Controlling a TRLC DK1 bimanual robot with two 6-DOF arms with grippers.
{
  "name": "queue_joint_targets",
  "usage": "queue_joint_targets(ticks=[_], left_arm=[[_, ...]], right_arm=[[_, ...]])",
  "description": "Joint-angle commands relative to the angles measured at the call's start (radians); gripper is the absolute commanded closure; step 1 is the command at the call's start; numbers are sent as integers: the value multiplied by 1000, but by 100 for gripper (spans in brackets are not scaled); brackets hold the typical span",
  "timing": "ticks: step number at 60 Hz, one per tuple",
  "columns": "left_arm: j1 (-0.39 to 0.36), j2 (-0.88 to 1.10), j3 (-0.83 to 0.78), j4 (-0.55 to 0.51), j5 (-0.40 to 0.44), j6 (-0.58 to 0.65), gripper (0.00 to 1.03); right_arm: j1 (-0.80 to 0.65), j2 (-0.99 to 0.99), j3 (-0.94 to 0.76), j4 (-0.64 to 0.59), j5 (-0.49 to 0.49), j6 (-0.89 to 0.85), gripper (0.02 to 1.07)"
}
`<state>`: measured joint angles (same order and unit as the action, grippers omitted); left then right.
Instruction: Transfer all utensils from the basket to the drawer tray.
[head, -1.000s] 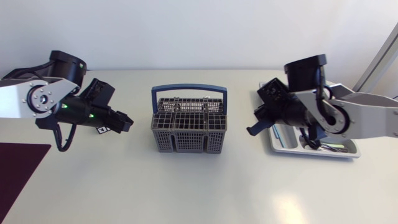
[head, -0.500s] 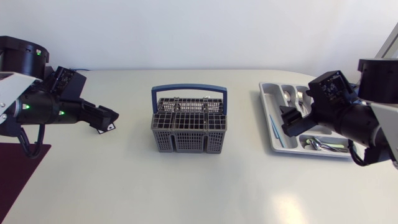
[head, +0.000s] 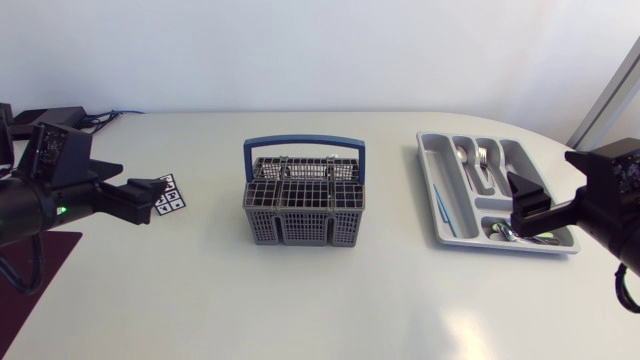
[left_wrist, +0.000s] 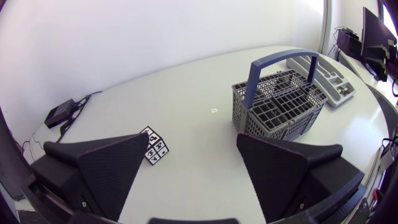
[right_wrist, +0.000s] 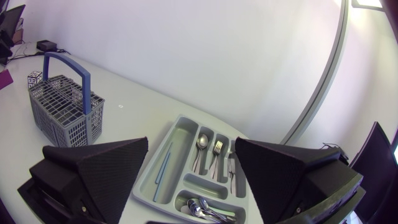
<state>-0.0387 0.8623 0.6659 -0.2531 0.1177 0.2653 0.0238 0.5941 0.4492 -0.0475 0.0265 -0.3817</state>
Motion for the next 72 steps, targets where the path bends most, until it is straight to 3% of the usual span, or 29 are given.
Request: queue_joint_targets(ticks=[1,7,19,61,72], left_arm=[[22,-45,-55,31,-13,-6,4],[79,-124,-101,66,-21,-74,4],[104,-366,-269,220,-25,-97,4],[57,-725,-556,244,-92,-219,4],[44,-822,-633,250,-110,-252,4]], right_arm=[[-9,-62,-49,11,-2,-5,6],[-11,-127,-83,5,-3,19,6],[-14,-229,-164,15,-8,98,6],[-24,-584,-442,47,-26,374,6],[-24,-594,-449,47,-27,382,6]])
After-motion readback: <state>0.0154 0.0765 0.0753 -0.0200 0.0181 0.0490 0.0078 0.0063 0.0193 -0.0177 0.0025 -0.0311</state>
